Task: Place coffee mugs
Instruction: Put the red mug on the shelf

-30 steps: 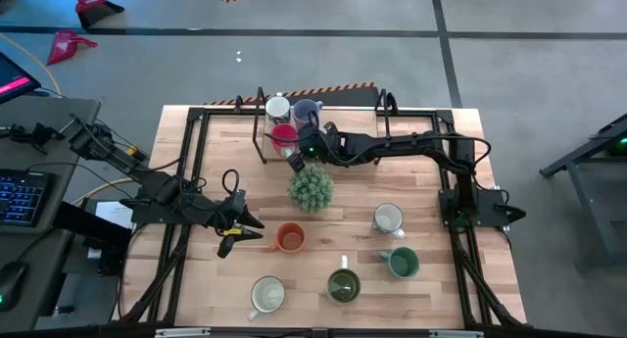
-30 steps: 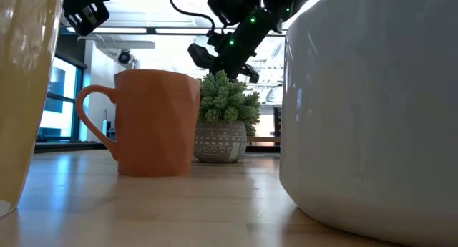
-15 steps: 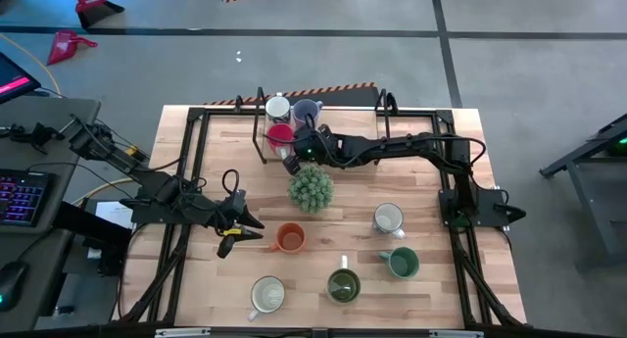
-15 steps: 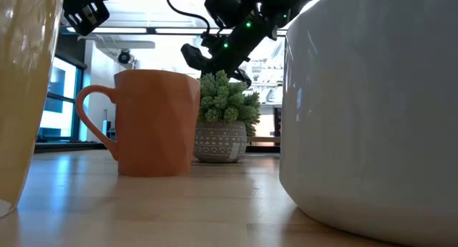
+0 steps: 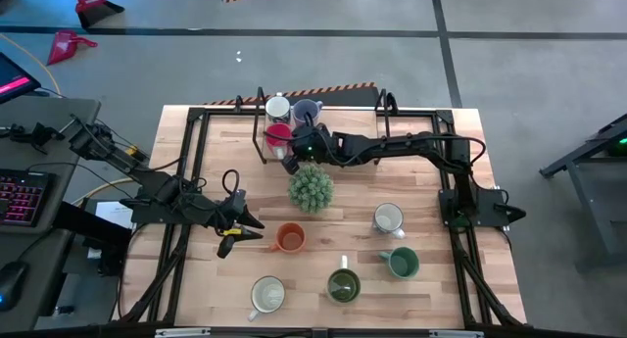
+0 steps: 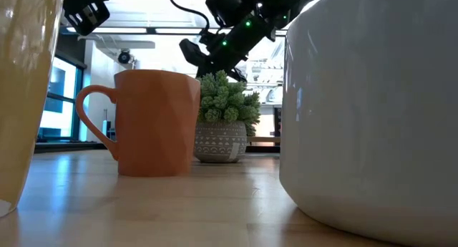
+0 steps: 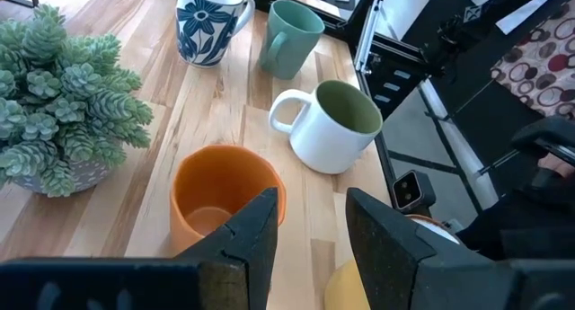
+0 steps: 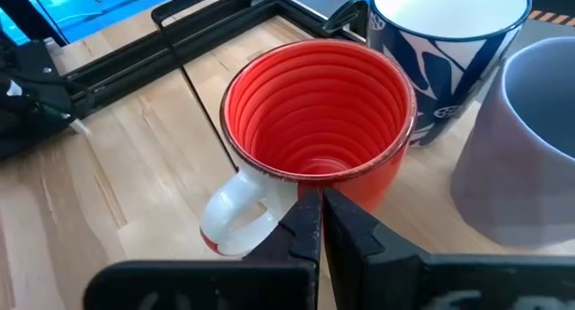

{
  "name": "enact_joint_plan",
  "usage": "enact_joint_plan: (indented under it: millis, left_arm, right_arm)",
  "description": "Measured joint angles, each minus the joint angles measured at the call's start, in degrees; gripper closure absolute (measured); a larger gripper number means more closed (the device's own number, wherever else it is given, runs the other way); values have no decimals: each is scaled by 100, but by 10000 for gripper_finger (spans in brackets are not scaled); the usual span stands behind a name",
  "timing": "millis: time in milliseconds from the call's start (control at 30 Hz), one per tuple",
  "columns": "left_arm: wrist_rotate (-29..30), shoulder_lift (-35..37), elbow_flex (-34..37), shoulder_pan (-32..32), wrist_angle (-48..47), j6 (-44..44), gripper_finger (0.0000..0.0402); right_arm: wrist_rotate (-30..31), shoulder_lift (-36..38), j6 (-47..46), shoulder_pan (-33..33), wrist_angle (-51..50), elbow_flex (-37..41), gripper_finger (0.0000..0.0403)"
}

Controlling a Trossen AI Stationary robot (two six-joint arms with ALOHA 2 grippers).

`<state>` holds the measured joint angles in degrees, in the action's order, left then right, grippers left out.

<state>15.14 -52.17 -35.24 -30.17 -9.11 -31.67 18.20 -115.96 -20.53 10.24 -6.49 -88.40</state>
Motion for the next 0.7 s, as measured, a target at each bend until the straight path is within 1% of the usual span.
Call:
enact_joint_plan:
  millis: [100, 200, 533, 700]
  left_arm:
    - [-2, -1, 0, 1, 0, -1, 281]
    - [-1, -1, 0, 1, 1, -1, 281]
    - [0, 1, 0, 0, 1, -18, 281]
    - [0, -1, 0, 1, 1, -19, 281]
  right_arm:
    - [-45, 0, 0, 16, 11, 0, 403]
    - [-229, 0, 0, 39, 66, 0, 403]
    - [-327, 0, 2, 52, 147, 0, 403]
    - [-501, 0, -4, 105, 220, 0, 403]
